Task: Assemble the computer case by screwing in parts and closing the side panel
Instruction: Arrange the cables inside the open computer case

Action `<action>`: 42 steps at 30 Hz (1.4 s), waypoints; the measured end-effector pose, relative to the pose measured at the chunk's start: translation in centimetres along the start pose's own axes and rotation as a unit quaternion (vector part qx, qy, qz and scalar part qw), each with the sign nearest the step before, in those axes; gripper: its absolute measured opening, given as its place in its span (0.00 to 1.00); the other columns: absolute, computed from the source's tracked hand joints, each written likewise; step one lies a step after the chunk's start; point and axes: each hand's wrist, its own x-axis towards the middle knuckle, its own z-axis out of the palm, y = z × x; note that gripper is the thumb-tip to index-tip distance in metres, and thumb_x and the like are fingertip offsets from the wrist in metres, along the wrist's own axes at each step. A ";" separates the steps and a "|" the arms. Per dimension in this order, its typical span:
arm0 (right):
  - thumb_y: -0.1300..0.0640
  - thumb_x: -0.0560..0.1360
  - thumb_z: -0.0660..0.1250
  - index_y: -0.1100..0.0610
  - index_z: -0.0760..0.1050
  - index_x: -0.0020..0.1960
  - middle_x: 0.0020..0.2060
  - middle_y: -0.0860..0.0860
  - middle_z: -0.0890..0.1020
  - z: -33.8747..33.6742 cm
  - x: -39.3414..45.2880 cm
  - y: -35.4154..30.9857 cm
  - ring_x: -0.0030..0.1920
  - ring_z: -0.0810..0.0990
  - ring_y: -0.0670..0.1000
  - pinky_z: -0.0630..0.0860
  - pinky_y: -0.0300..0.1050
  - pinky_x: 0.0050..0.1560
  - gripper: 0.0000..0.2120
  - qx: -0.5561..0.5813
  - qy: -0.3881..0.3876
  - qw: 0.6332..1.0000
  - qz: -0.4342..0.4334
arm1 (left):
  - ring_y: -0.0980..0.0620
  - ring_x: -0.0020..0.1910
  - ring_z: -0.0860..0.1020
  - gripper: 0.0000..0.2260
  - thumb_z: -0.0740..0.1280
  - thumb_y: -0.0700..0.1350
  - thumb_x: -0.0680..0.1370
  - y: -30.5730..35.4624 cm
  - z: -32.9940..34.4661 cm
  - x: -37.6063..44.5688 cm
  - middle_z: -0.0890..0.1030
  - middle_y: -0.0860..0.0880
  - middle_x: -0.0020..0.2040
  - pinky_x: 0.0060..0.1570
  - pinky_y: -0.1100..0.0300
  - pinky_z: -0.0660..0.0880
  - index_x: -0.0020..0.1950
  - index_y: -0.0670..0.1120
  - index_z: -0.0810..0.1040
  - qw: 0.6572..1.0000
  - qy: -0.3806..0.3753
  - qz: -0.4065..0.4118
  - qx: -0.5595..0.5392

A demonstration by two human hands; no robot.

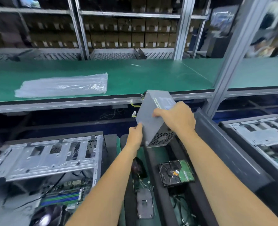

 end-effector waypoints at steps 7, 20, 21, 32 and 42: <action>0.36 0.44 0.71 0.63 0.77 0.40 0.35 0.52 0.76 -0.9 -11.1 -8.4 0.34 0.71 0.53 0.66 0.48 0.36 0.35 0.204 -0.038 0.978 -0.030 | 0.49 0.46 0.84 0.22 0.58 0.60 0.79 4.3 -12.0 -10.0 0.83 0.46 0.54 0.36 0.60 0.79 0.63 0.47 0.77 0.941 -0.095 0.066 -0.319; 0.40 0.63 0.70 0.41 0.81 0.51 0.61 0.42 0.76 11.3 -27.0 -12.5 0.65 0.67 0.52 0.64 0.61 0.68 0.17 0.341 -0.323 0.883 0.019 | 0.42 0.42 0.84 0.12 0.66 0.51 0.76 -0.4 -33.4 -21.2 0.85 0.42 0.46 0.36 0.53 0.80 0.50 0.43 0.81 0.960 0.004 0.102 -0.261; 0.42 0.67 0.70 0.42 0.80 0.52 0.59 0.40 0.78 12.6 -27.4 -12.2 0.66 0.67 0.51 0.63 0.59 0.68 0.15 0.350 -0.343 0.871 0.028 | 0.42 0.42 0.84 0.12 0.67 0.52 0.76 -0.3 -34.5 -21.6 0.85 0.43 0.46 0.37 0.52 0.80 0.48 0.44 0.83 0.967 0.018 0.097 -0.237; 0.51 0.79 0.66 0.57 0.74 0.61 0.59 0.52 0.78 22.5 -29.8 -12.1 0.56 0.78 0.52 0.75 0.48 0.57 0.14 0.153 -0.441 0.884 -0.009 | 0.42 0.56 0.74 0.45 0.71 0.67 0.57 -0.7 -39.3 -23.9 0.74 0.44 0.61 0.49 0.51 0.73 0.66 0.42 0.65 0.918 0.302 -0.015 0.256; 0.54 0.83 0.57 0.61 0.77 0.58 0.48 0.61 0.85 25.6 -29.9 -12.6 0.45 0.85 0.59 0.82 0.53 0.54 0.13 0.247 -0.441 0.859 0.083 | 0.39 0.52 0.74 0.40 0.65 0.65 0.67 -2.8 -35.1 -22.3 0.73 0.40 0.56 0.42 0.53 0.64 0.74 0.50 0.57 0.757 0.324 0.030 0.566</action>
